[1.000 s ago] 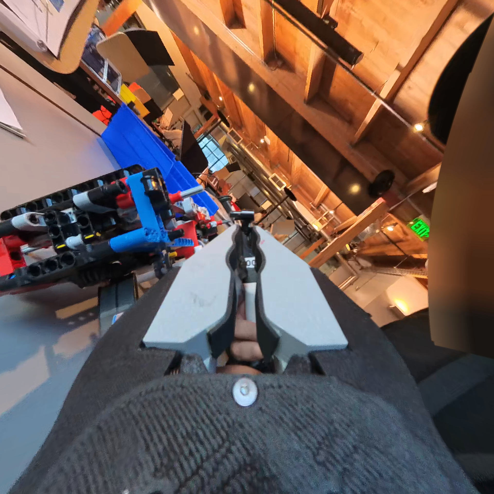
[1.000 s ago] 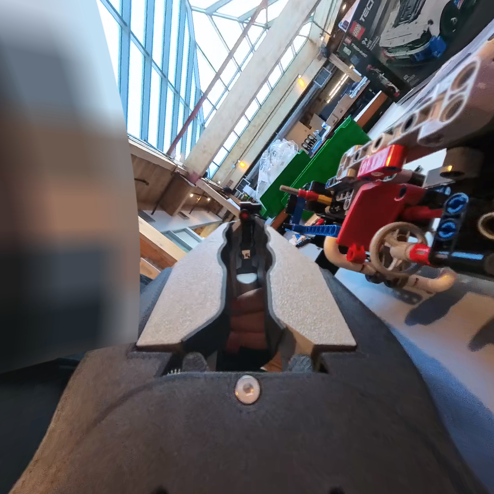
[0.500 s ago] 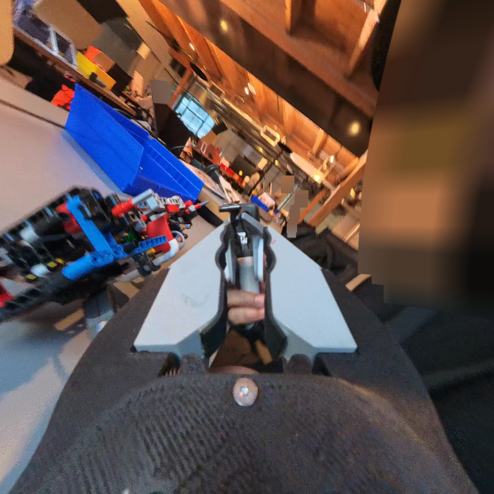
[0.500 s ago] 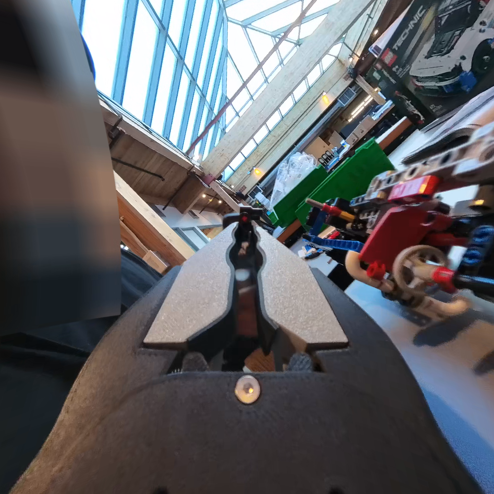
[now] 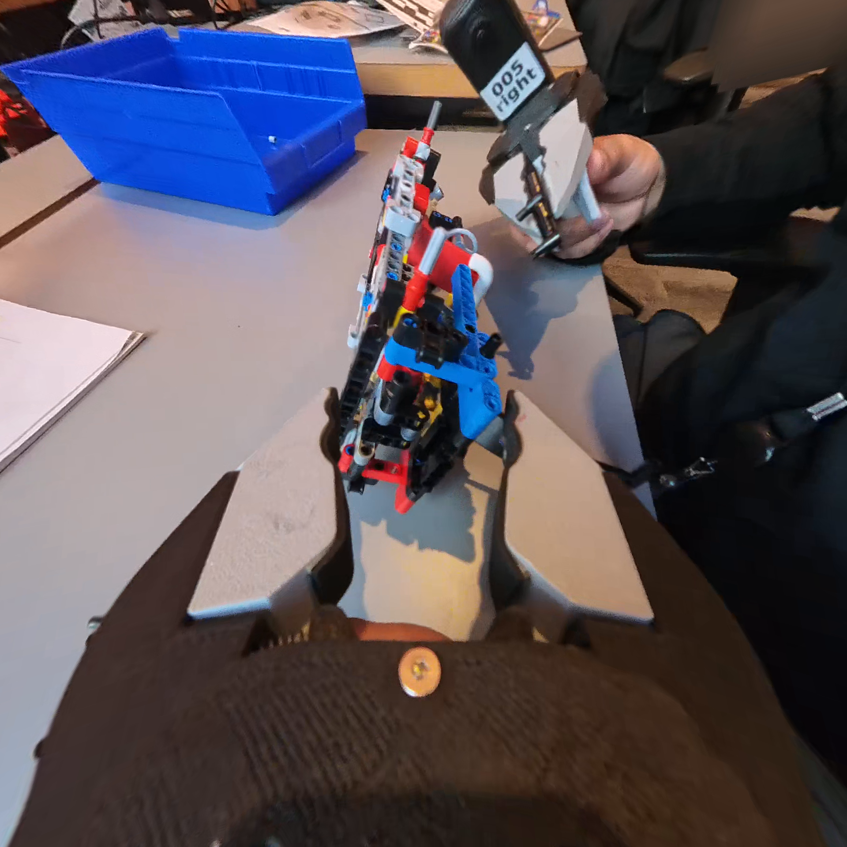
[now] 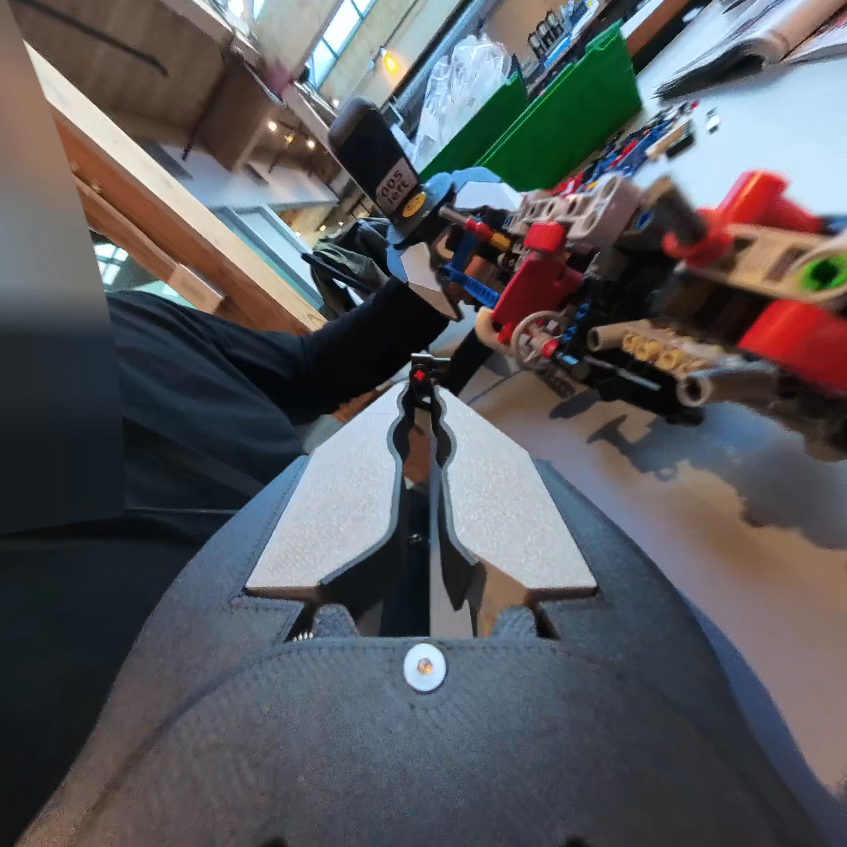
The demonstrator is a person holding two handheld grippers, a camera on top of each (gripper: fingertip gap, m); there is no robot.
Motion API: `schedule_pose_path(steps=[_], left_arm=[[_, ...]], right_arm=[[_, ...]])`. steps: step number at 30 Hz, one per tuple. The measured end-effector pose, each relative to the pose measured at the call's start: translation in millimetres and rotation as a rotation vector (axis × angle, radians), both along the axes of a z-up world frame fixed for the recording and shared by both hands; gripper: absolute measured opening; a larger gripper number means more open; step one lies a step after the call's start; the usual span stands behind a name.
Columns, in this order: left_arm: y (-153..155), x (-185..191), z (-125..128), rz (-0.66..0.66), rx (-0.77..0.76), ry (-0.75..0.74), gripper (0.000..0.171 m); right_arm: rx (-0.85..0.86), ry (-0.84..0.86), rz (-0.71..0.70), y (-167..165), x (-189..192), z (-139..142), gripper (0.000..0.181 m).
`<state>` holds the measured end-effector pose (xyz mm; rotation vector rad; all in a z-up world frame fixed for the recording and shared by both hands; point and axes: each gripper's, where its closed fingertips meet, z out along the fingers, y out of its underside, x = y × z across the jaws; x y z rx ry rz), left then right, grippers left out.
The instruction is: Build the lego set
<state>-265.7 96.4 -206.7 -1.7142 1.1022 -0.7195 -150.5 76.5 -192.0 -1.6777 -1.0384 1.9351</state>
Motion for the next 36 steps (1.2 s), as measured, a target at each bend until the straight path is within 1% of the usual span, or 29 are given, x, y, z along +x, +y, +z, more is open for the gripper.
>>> schedule_pose_path(steps=[1,3,7,10,14,16,18,19,20,22,24,27,29,33,35,36], left_arm=[[2.6,3.8,0.7,0.016,0.002,-0.009,0.064],[3.8,11.6,1.1,0.053,0.014,-0.029,0.063],[3.6,27.0,2.1,0.188,0.039,-0.077,0.062],[5.6,33.8,2.8,0.332,0.048,-0.087,0.061],[9.7,42.9,2.0,0.551,0.058,-0.075,0.061],[9.3,49.5,0.6,0.61,0.075,-0.045,0.061],[3.1,59.9,0.3,0.559,0.087,-0.028,0.063],[-1.3,64.5,2.8,0.517,0.071,-0.055,0.066],[-4.3,63.8,7.6,0.495,0.056,-0.086,0.066],[-6.0,51.9,23.1,0.48,0.053,-0.11,0.074],[-11.8,46.3,44.2,0.417,0.045,-0.123,0.064],[-22.1,57.7,63.2,0.272,-0.039,-0.086,0.05],[-23.4,70.1,67.9,0.205,-0.124,-0.059,0.046],[-20.2,94.3,70.6,0.125,-0.256,-0.073,0.032],[-19.4,104.4,67.8,0.115,-0.273,-0.063,0.03],[-19.8,109.2,66.8,0.12,-0.268,-0.058,0.026]], right_arm=[[0.017,-0.013,-0.002,5.9,3.7,-1.8,0.003],[0.017,0.003,-0.007,18.9,11.6,0.4,0.003],[-0.003,0.016,-0.007,37.4,21.7,1.5,0.003],[0.018,-0.001,0.022,36.3,24.6,-0.2,0.003],[-0.024,-0.021,0.066,27.5,26.2,-1.8,0.003],[-0.042,-0.033,0.077,26.1,24.6,-2.7,0.003],[-0.07,-0.024,0.095,25.0,21.7,-0.5,0.003],[-0.089,-0.018,0.104,24.5,20.3,0.6,0.004],[-0.112,-0.009,0.117,23.8,18.8,2.2,0.004],[-0.16,0.016,0.146,21.9,16.7,6.8,0.004],[-0.186,0.046,0.184,18.4,15.1,12.9,0.004],[-0.176,0.079,0.238,13.8,11.0,19.1,0.003],[-0.161,0.137,0.273,10.9,10.5,30.2,0.004],[-0.094,0.215,0.331,3.3,12.2,55.2,0.004],[-0.058,0.223,0.334,2.6,11.2,62.3,0.004],[-0.045,0.224,0.337,2.5,10.8,64.3,0.004]])
